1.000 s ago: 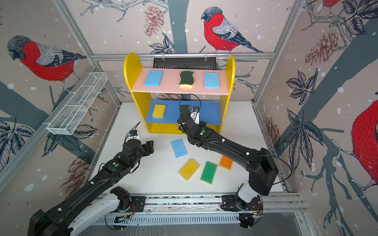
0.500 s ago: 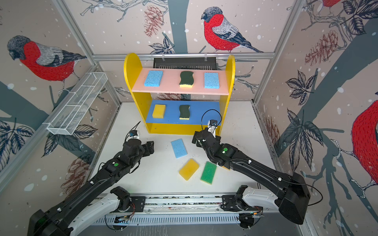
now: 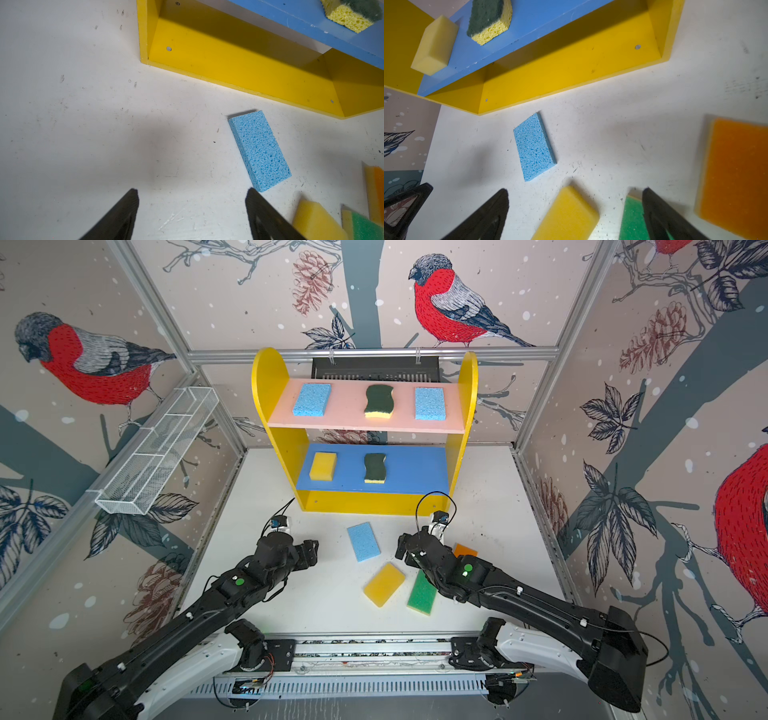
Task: Arrange cleaning sponges on a shelf
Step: Pick up the cleaning sponge from the bottom-center of the table.
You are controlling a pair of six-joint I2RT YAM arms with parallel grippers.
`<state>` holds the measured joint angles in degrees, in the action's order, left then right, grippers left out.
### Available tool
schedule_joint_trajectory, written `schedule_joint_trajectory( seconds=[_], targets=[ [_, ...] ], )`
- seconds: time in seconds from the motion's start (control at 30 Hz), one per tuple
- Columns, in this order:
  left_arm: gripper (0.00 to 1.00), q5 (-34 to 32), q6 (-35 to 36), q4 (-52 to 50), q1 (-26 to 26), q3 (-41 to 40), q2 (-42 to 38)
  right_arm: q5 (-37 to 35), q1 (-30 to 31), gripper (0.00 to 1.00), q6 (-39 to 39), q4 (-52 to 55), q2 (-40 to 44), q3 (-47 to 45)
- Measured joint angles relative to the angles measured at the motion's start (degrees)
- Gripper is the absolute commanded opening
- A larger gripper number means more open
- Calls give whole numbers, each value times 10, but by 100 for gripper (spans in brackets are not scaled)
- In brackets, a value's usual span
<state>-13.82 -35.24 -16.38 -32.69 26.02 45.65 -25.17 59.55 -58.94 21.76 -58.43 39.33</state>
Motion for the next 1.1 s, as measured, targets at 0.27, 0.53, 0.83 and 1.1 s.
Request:
schedule_joint_trajectory(
  seconds=[0.27, 0.53, 0.83, 1.1],
  targets=[
    [82, 3, -18, -7, -1, -12, -18, -13, 71, 100, -142, 32, -48, 1],
    [82, 3, -18, -10, -1, -12, -27, -38, 144, 100, -269, 64, -137, 56],
    [83, 19, -24, -8, -1, -26, -61, -20, 169, 100, -325, 99, -276, 155],
    [84, 30, -34, -8, -1, -41, -106, 3, 189, 100, -380, 174, -361, 246]
  ],
)
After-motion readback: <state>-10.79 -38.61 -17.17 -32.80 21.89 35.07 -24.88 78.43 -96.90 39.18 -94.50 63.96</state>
